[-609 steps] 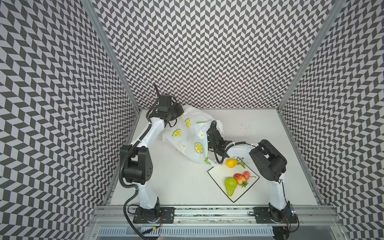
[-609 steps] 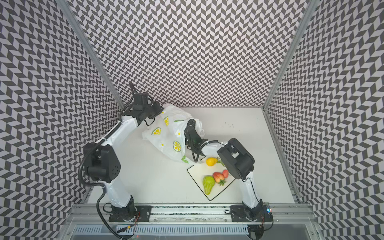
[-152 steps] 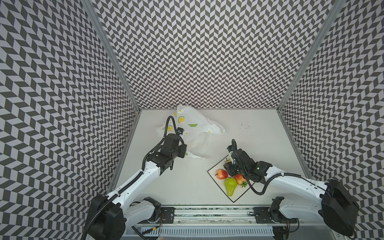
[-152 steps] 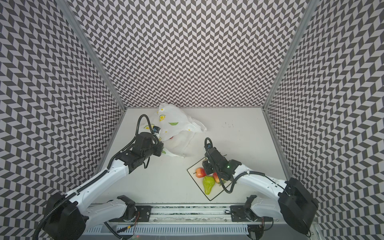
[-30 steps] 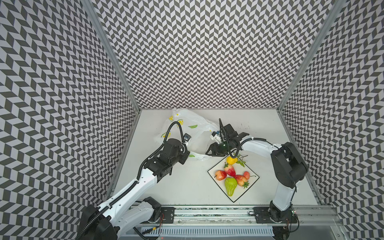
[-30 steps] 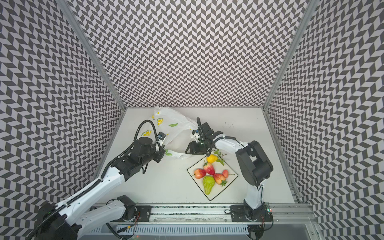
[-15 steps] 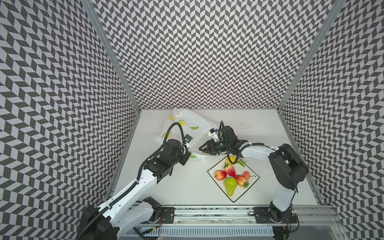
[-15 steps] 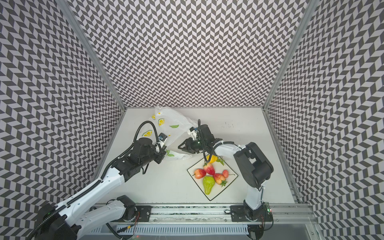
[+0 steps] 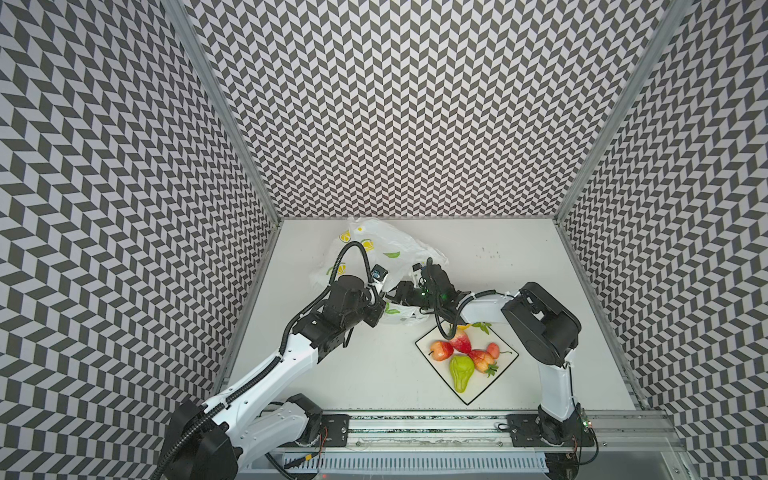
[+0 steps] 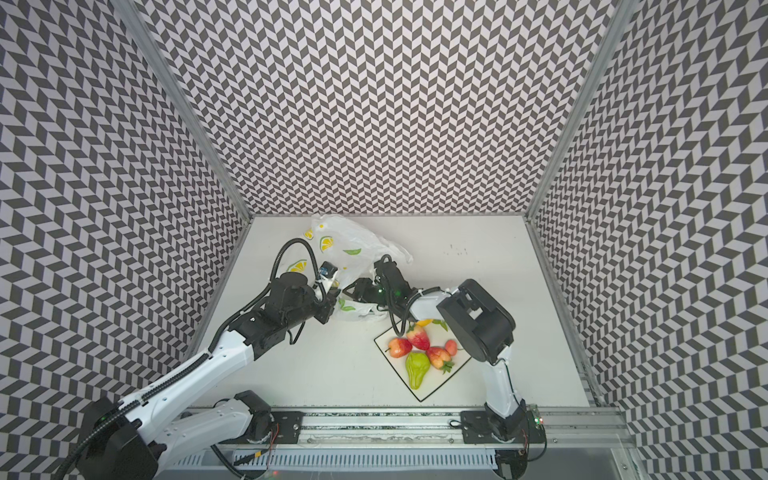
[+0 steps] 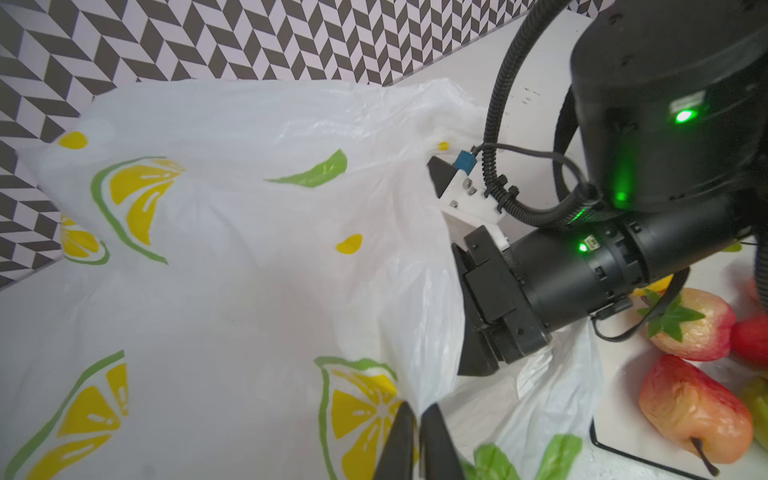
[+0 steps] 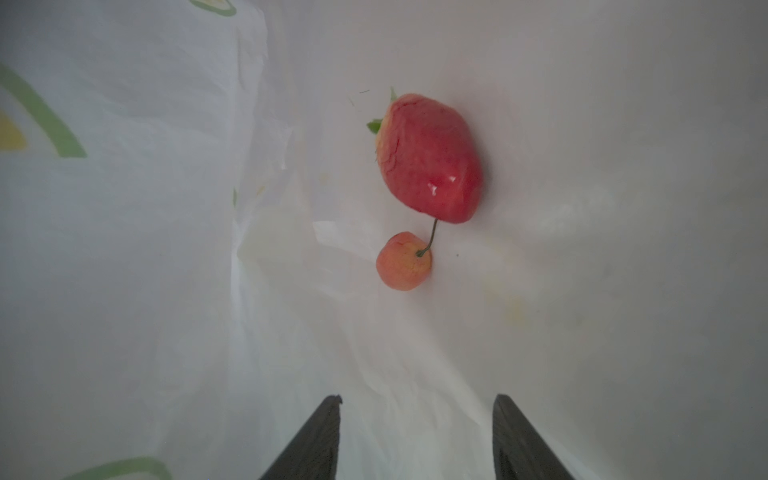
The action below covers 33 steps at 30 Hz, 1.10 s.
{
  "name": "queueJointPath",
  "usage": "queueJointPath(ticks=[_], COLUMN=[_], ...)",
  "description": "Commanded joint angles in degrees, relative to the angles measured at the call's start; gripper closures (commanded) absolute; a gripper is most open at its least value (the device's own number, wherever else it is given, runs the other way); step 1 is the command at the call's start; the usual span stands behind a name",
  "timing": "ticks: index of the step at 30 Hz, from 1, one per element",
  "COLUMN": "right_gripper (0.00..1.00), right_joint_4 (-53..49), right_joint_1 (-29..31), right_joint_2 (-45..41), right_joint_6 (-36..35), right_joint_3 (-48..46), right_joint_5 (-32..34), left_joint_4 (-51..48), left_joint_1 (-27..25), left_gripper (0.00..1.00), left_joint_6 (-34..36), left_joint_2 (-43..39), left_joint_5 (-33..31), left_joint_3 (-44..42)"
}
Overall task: Take the fake fruits out of the plastic bag
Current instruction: 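Lift the bag opening with the left gripper while right gripper reaches deeper inside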
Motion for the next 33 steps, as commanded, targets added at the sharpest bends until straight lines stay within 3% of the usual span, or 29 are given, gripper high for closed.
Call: queueJointPath(ticks=[1,3,5,9,13,17,23,29,33], right_gripper=[0.36,0.34,0.33,0.32,0.32,0.31,0.29,0.28,0.31], right_joint_4=[1.4,0.4,0.2,0.3,-0.4,0.4,1.5,-1.5,-3.9], right_joint_1=[0.2,0.3,0.4,1.3,2.7,4.5,5.7,7.9,10.6], right_joint_2=[-0.3,-0.2,0.1,0.4,0.1,-0.3,2.0,2.5,1.7], right_joint_6=[0.4,-0.2,-0.3,-0.9,-2.4,-3.4,-2.9,-5.3,-8.2], right_joint_3=[2.1,2.2,2.2,2.3,3.1,3.7,6.3,9.7,10.6], right_joint_5=[5.9,6.4,6.4,6.2,6.0,5.7,4.2,3.2,1.6], left_joint_4=[3.4,4.6,3.3,-8.1,-19.8,-24.5,-23.7,-20.9,-16.7], left_joint_1=[-0.1,-0.1,0.6,4.9,13.7,19.7,21.5,23.1,25.6], left_gripper=[0.51,0.31,0.2,0.17,0.12,0.05,0.0,0.0,0.09], left_joint_6=[-6.6,-12.2,-19.5,-34.1,-44.2,-47.1,-50.3,-52.5,-50.9], left_joint_2=[-2.4,-4.7,-6.1,-4.6,-0.5,3.9,7.9,12.6,15.2], left_joint_5=[-1.5,-5.7,-11.3,-16.0,-12.5,-5.4,-2.3,0.1,0.6], left_joint_3=[3.1,3.8,5.7,12.2,17.2,19.6,17.8,14.5,13.5])
